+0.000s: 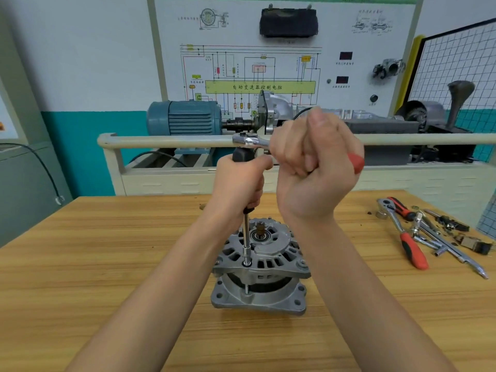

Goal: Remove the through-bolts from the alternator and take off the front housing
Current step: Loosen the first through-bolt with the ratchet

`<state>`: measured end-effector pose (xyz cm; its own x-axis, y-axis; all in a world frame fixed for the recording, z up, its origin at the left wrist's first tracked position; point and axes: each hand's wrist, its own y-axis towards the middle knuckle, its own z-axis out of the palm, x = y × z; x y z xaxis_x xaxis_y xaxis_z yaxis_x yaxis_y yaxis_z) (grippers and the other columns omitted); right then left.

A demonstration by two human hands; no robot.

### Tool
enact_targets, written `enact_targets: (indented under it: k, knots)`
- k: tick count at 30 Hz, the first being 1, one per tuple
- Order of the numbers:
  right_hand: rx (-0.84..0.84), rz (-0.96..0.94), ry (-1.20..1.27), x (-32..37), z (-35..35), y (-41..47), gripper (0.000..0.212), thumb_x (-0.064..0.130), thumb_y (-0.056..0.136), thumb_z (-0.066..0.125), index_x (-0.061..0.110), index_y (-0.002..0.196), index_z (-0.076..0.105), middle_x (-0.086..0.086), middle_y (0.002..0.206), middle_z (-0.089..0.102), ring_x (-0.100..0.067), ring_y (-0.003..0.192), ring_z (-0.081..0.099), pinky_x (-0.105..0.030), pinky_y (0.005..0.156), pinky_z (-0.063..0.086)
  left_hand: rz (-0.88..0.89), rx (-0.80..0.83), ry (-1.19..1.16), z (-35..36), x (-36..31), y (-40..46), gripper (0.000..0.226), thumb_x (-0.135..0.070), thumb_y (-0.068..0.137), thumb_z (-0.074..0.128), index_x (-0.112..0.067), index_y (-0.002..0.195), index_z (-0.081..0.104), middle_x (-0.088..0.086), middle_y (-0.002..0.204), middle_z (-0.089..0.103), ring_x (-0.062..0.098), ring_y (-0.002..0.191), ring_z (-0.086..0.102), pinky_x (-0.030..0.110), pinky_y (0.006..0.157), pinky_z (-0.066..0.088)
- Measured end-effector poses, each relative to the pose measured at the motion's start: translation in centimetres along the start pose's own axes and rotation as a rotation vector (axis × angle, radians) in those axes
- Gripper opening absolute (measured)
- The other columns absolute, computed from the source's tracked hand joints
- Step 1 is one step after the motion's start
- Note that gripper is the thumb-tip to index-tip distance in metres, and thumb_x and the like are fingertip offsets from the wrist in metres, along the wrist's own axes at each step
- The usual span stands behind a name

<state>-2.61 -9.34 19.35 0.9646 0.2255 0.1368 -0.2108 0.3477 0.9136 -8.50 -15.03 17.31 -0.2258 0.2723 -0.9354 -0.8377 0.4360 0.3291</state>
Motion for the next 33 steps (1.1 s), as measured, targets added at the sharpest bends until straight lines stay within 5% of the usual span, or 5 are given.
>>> enact_targets:
  k: [10, 20, 27, 30, 33]
  knots:
    - [-0.453, 0.519, 0.872, -0.7, -5.0, 2.8, 0.048, 0.013, 0.081, 0.042, 0.014, 0.035, 0.03, 0.002, 0.03, 0.023, -0.008, 0.039, 0.007, -0.02, 0.038, 0.015, -0.052, 0.571, -0.186, -1.3, -0.5, 0.3, 0.04, -0.014, 0.081, 0.054, -0.018, 0.044, 0.039, -0.006, 0.034, 0.027, 0.004, 0.025, 0.022, 0.011, 0.031, 0.019]
    - [-0.043, 0.008, 0.0, 0.3, -1.1, 0.0, 0.043, 0.004, 0.086, 0.044, 0.02, 0.047, 0.036, 0.004, 0.039, 0.029, -0.01, 0.037, 0.025, -0.027, 0.045, 0.019, 0.036, -0.041, 0.023, 1.1, 0.3, 0.4, 0.041, -0.002, 0.085, 0.054, -0.018, 0.055, 0.03, -0.008, 0.038, 0.026, 0.009, 0.032, 0.018, 0.014, 0.036, 0.017]
    - [-0.087, 0.098, 0.105, 1.2, -1.8, 0.6, 0.047, 0.002, 0.084, 0.036, 0.02, 0.041, 0.034, 0.004, 0.035, 0.027, -0.009, 0.035, 0.023, -0.027, 0.046, 0.017, 0.072, 0.373, 0.073, -2.0, 0.9, -0.6, 0.012, -0.015, 0.072, 0.071, -0.014, 0.076, 0.06, -0.001, 0.058, 0.056, 0.015, 0.052, 0.054, 0.024, 0.053, 0.047]
    - [-0.13, 0.117, 0.101, 1.2, -2.3, 0.9, 0.046, 0.003, 0.084, 0.037, 0.016, 0.039, 0.039, 0.005, 0.035, 0.03, -0.01, 0.034, 0.024, -0.027, 0.046, 0.017, 0.047, 0.449, 0.52, -3.4, 3.3, -1.6, 0.055, -0.027, 0.06, 0.084, -0.021, 0.108, 0.059, -0.003, 0.094, 0.069, 0.011, 0.091, 0.067, 0.033, 0.086, 0.055]
    - [-0.137, 0.11, 0.095, 1.3, -2.6, 0.9, 0.046, 0.003, 0.084, 0.037, 0.016, 0.04, 0.039, 0.005, 0.035, 0.031, -0.01, 0.034, 0.024, -0.027, 0.045, 0.018, 0.09, 0.441, 0.696, -4.1, 5.4, -2.9, 0.069, -0.03, 0.054, 0.093, -0.021, 0.113, 0.058, -0.007, 0.109, 0.064, 0.005, 0.104, 0.061, 0.036, 0.095, 0.05]
